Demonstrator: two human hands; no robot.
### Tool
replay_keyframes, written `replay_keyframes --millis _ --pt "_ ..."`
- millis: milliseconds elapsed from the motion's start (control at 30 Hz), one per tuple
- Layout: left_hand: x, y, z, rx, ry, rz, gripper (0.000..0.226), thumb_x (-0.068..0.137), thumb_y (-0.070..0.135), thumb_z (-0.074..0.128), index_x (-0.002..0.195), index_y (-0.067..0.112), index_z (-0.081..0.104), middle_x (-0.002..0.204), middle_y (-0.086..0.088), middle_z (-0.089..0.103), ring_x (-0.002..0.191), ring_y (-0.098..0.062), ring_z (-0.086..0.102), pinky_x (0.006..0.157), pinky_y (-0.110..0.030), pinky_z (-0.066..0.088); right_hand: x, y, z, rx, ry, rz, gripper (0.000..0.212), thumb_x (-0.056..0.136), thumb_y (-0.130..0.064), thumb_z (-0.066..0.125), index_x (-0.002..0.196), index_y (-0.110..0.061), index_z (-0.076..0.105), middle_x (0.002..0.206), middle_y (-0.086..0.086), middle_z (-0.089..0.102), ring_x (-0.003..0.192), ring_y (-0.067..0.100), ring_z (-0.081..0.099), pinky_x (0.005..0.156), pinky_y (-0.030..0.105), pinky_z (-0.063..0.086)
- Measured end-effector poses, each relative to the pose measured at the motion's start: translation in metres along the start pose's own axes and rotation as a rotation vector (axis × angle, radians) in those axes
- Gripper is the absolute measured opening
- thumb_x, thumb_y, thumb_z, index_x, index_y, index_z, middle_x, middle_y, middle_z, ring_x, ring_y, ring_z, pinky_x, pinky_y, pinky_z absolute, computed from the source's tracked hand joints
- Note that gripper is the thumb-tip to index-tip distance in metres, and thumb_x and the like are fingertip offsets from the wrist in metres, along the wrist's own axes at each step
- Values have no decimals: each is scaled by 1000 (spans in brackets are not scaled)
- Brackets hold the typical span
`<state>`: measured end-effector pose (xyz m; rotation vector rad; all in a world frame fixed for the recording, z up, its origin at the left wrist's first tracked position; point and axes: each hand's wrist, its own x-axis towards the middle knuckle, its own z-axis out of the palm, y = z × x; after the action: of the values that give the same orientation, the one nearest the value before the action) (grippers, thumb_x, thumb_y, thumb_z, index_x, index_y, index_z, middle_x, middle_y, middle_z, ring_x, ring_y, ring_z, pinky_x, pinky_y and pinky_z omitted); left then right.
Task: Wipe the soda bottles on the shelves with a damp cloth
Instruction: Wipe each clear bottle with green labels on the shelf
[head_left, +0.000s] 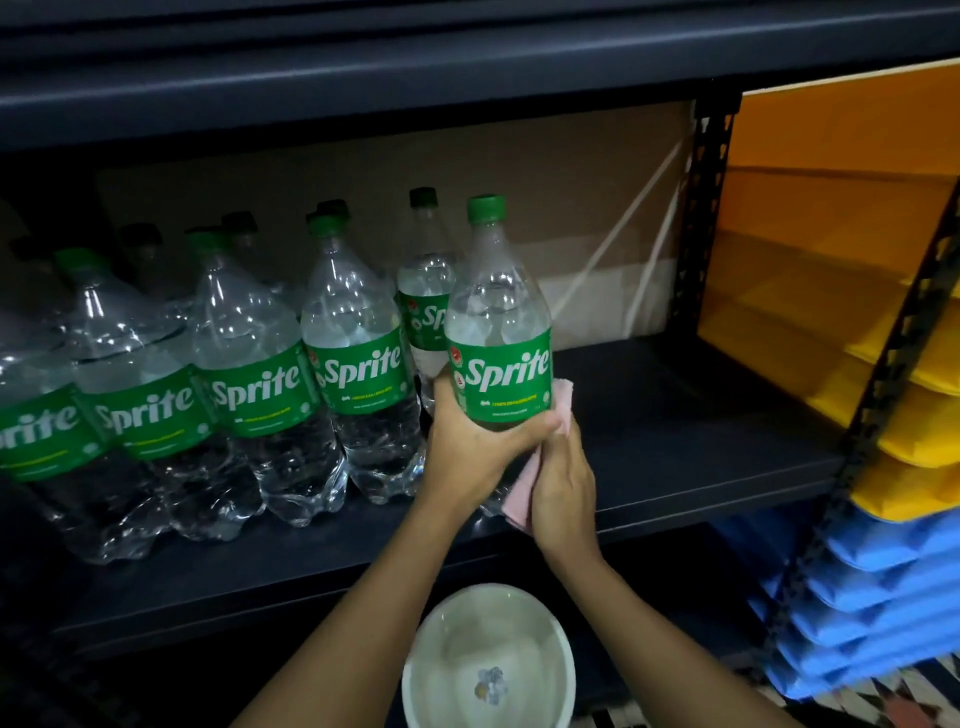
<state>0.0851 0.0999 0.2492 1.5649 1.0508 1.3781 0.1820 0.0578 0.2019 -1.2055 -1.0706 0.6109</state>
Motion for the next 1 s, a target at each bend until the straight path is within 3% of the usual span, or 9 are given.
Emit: replay_keyframes --millis 67,200,333,400,500,633,767,867,1000 --pt "-4 -6 4 59 72 -14 101 50 50 102 132 20 51 121 5 74 111 -13 74 97 -43 61 1 -6 -4 24 -5 50 45 106 -57 24 148 -55 41 137 -26 58 127 -3 54 106 25 42" --pt "-14 9 12 104 151 -44 90 47 58 92 121 35 46 110 17 72 98 4 72 90 -29 60 -5 -22 -17 -15 -23 67 35 110 -52 29 138 -65 44 111 -53 52 118 -13 49 97 12 38" --pt "-25 19 31 -89 173 -120 88 58 55 91 128 17 53 109 0 78 93 -9 77 78 -29 62 -12 -31 -46 -200 43 -31 45 105 -56 34 148 -52 44 138 -22 60 125 -1 55 105 30 45" --pt "-30 22 46 -229 167 -210 86 64 55 90 130 8 59 111 -11 79 94 -22 79 76 -39 65 -20 -40 -66 -309 55 -164 46 103 -48 40 148 -43 51 139 -19 59 126 -1 54 105 32 46" --pt "-35 33 59 -453 30 -402 90 68 70 83 129 5 70 119 -21 76 108 -37 76 97 -53 61 -36 -52 -90 -476 122 -536 46 100 -41 45 139 -28 64 140 -8 63 129 11 56 107 37 46" --pt "-49 65 69 -631 -291 -532 90 92 78 46 129 0 72 129 -25 70 115 -35 69 112 -48 50 -41 -67 -115 -558 250 -901 41 96 -35 54 123 -13 75 126 9 68 117 30 62 100 43 47" --pt "-55 83 77 -699 -302 -522 77 96 71 44 107 3 79 109 -25 73 97 -35 73 93 -44 57 -30 -97 -128 -511 336 -875 37 94 -36 55 109 -12 79 99 7 68 89 27 58 76 43 47" --pt "-60 99 79 -698 -240 -595 76 92 73 55 116 4 77 111 -23 76 93 -36 75 95 -47 58 -25 -113 -131 -354 451 -744 37 99 -34 51 96 -8 78 84 4 64 79 23 54 71 42 44" --pt "-63 110 77 -733 -232 -601 77 95 70 54 126 2 74 110 -22 76 86 -32 77 76 -42 65 -49 -109 -118 -344 490 -791 39 97 -34 51 114 -9 76 109 7 68 101 22 58 86 36 46"
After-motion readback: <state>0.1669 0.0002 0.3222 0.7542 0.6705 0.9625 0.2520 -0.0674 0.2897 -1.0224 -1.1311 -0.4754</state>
